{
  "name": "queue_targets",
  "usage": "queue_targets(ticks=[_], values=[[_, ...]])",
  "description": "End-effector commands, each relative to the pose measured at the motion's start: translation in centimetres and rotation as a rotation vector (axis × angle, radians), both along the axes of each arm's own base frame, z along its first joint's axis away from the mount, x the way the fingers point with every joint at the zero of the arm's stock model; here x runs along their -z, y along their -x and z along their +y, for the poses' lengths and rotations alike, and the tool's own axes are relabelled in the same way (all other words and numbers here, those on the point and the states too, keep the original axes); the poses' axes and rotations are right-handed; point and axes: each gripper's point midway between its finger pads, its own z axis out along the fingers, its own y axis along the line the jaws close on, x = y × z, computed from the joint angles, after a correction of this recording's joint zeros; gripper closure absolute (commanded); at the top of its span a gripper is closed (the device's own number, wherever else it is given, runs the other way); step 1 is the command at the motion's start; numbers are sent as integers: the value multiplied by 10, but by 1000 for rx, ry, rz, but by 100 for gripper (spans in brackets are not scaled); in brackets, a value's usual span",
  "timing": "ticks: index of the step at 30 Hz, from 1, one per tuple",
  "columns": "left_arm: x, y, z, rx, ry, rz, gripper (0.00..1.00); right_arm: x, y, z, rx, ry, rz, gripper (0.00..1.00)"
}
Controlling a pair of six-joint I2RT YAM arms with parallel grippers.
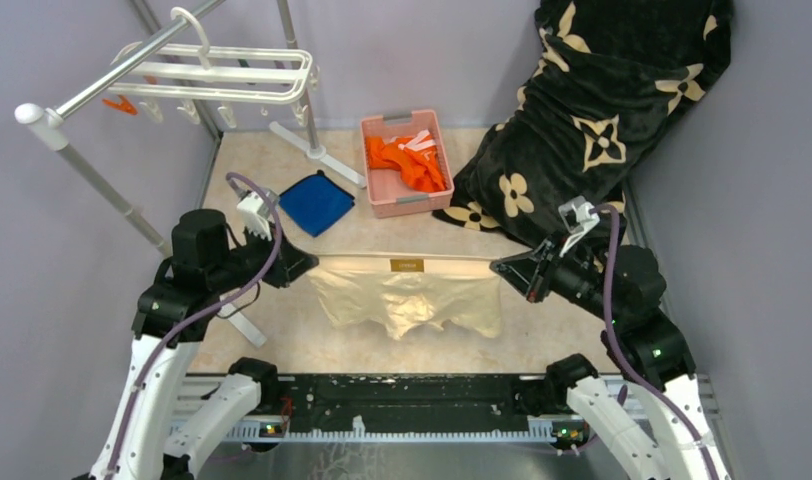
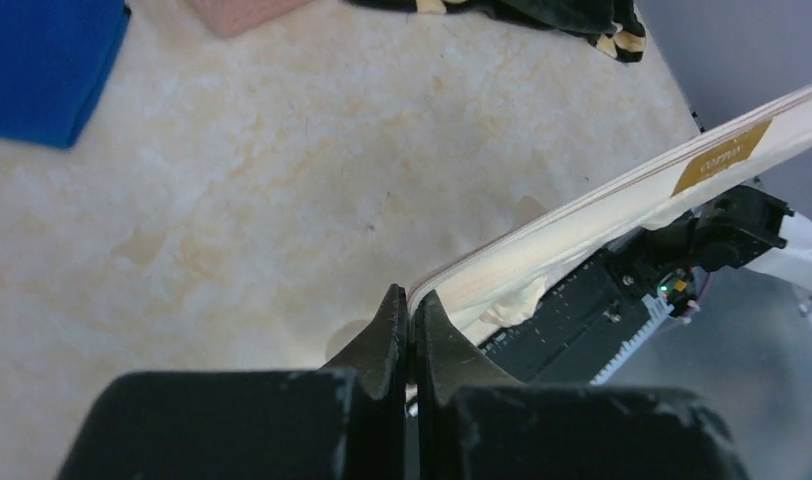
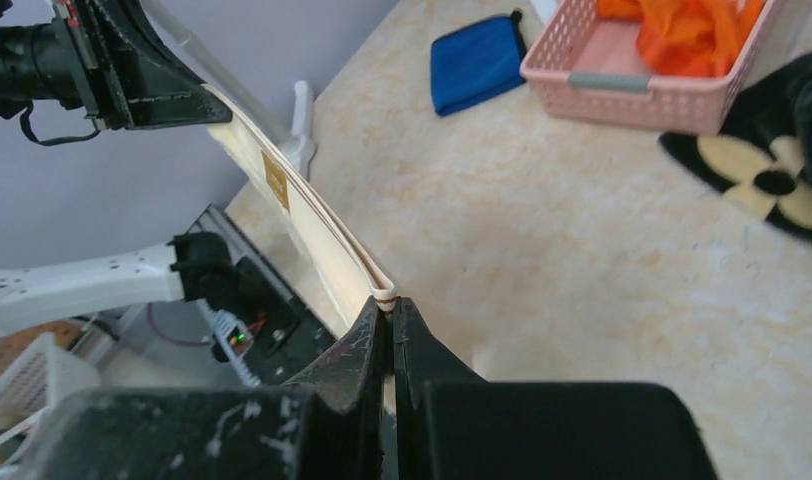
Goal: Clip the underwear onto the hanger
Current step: Flatten out the underwear at the center of the board.
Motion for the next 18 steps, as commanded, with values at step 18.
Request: queue_targets(ticks=[18], values=[[146,-126,-23,-244,116,189,100,188,-124,-14,412,28,304,100]])
